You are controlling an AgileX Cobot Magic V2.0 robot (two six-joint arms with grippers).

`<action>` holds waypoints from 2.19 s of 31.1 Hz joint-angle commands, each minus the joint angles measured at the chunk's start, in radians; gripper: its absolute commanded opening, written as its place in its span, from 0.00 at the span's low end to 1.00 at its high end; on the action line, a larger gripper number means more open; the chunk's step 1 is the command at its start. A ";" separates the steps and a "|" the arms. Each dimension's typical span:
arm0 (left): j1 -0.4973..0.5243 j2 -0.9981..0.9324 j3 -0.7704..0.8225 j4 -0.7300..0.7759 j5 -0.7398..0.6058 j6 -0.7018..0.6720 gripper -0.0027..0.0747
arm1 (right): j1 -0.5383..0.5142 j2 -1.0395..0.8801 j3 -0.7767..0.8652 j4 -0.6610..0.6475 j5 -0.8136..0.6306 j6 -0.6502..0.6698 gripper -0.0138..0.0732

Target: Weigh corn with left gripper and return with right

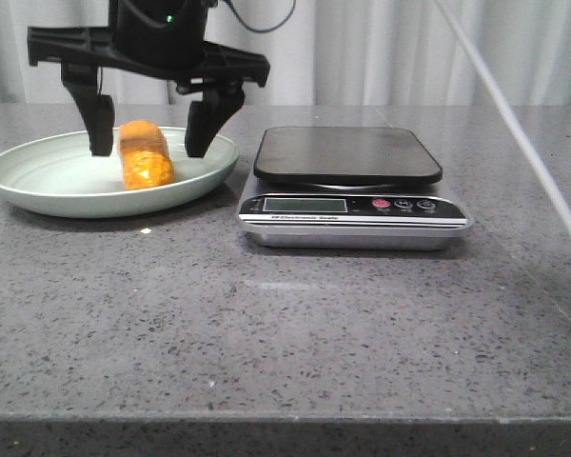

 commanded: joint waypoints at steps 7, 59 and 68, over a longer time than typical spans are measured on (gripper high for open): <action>0.000 0.014 -0.026 0.001 -0.083 0.000 0.20 | -0.130 -0.258 -0.033 0.098 0.154 -0.300 0.84; 0.000 0.014 -0.026 0.001 -0.080 0.000 0.20 | -0.357 -2.165 1.869 0.233 -0.912 -0.556 0.33; 0.000 0.014 -0.026 0.001 -0.083 0.000 0.20 | -0.357 -2.165 1.869 0.233 -0.912 -0.556 0.32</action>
